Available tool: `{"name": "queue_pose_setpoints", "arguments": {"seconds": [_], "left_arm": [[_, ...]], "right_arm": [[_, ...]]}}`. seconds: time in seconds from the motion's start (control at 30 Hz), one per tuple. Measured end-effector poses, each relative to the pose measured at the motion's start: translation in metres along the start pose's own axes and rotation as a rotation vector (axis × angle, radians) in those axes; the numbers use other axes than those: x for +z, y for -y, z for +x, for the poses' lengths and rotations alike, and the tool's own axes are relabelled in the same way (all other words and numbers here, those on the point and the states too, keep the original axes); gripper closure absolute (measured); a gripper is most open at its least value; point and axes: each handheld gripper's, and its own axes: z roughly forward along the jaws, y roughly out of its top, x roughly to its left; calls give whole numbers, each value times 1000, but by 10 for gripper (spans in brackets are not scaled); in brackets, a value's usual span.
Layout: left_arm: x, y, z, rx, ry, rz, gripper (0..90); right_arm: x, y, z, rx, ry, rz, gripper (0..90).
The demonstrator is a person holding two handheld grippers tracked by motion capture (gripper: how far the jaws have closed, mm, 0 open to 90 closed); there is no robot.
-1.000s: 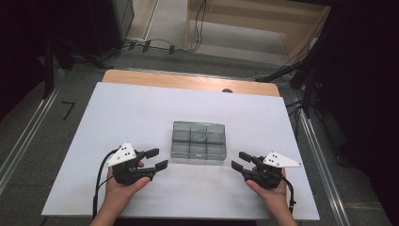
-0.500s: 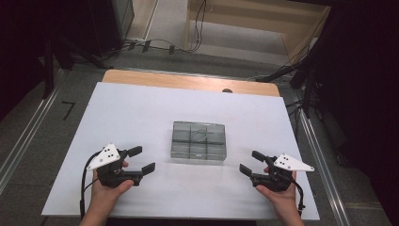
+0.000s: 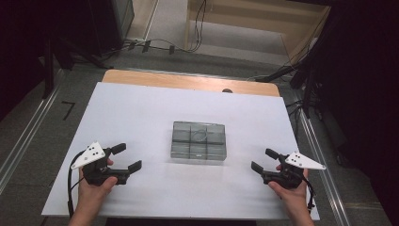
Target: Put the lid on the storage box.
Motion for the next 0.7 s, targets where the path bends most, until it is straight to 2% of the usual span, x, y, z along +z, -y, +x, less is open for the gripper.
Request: {"name": "queue_pose_setpoints", "arguments": {"seconds": [0.33, 0.5, 0.7], "left_arm": [[-12, 3, 14, -12, -8, -16, 24], [-18, 4, 22, -32, -11, -34, 4], [-22, 5, 26, -27, -24, -22, 0]], "right_arm": [[-7, 4, -15, 19, 21, 0, 84], [-10, 5, -21, 18, 32, -3, 81], [-15, 8, -29, 34, 42, -16, 76]]}}
